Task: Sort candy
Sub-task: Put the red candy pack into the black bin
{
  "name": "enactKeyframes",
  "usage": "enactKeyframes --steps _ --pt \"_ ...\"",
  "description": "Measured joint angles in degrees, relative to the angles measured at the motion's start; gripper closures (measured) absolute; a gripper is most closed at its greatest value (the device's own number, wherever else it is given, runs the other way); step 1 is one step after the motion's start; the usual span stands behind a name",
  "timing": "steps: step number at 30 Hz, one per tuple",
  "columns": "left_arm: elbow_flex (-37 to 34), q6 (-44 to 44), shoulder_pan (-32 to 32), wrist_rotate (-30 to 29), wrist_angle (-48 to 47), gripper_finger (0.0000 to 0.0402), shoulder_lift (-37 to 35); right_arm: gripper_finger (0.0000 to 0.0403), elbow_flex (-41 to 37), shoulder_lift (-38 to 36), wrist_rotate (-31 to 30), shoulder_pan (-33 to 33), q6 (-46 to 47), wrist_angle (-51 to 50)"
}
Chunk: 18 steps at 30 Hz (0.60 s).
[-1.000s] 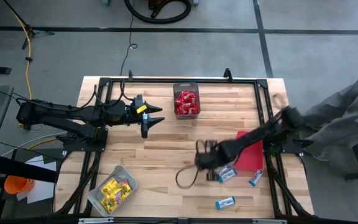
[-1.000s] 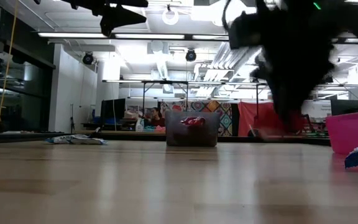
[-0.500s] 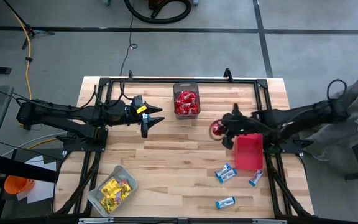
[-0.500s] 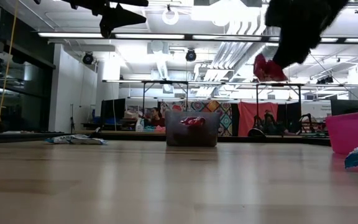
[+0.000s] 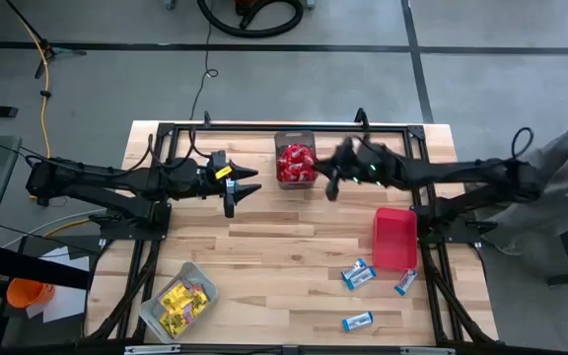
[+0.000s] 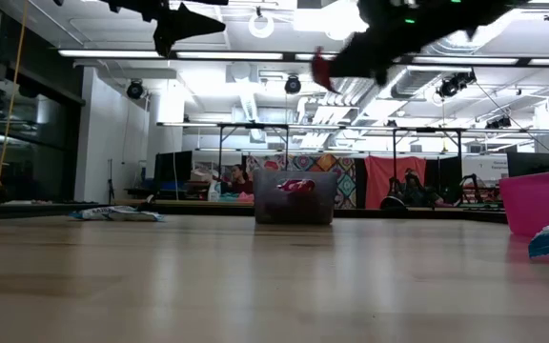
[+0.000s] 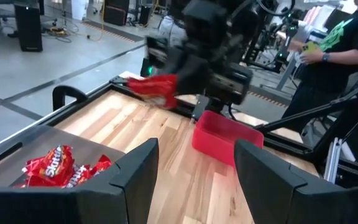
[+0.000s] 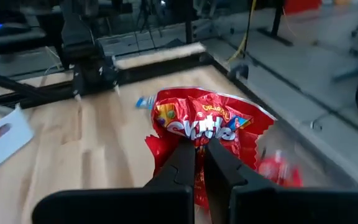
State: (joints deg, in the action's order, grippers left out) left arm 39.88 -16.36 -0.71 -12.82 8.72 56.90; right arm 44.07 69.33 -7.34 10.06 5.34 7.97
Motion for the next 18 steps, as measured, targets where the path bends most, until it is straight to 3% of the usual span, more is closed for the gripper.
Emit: enactKeyframes --steps 4,9,18 --pt "0.0 -0.81 0.0 0.0 2.18 0.0204 0.0 0.0401 7.97 6.98 5.69 3.88 -5.3 -0.54" --pt "0.01 -3.05 0.0 0.0 2.35 0.0204 -0.02 0.0401 14.14 13.18 11.08 6.48 -5.57 -2.19" --pt "0.0 -3.04 0.0 0.0 2.14 0.0204 -0.02 0.0401 15.89 15.11 11.92 6.59 -6.85 -2.73"
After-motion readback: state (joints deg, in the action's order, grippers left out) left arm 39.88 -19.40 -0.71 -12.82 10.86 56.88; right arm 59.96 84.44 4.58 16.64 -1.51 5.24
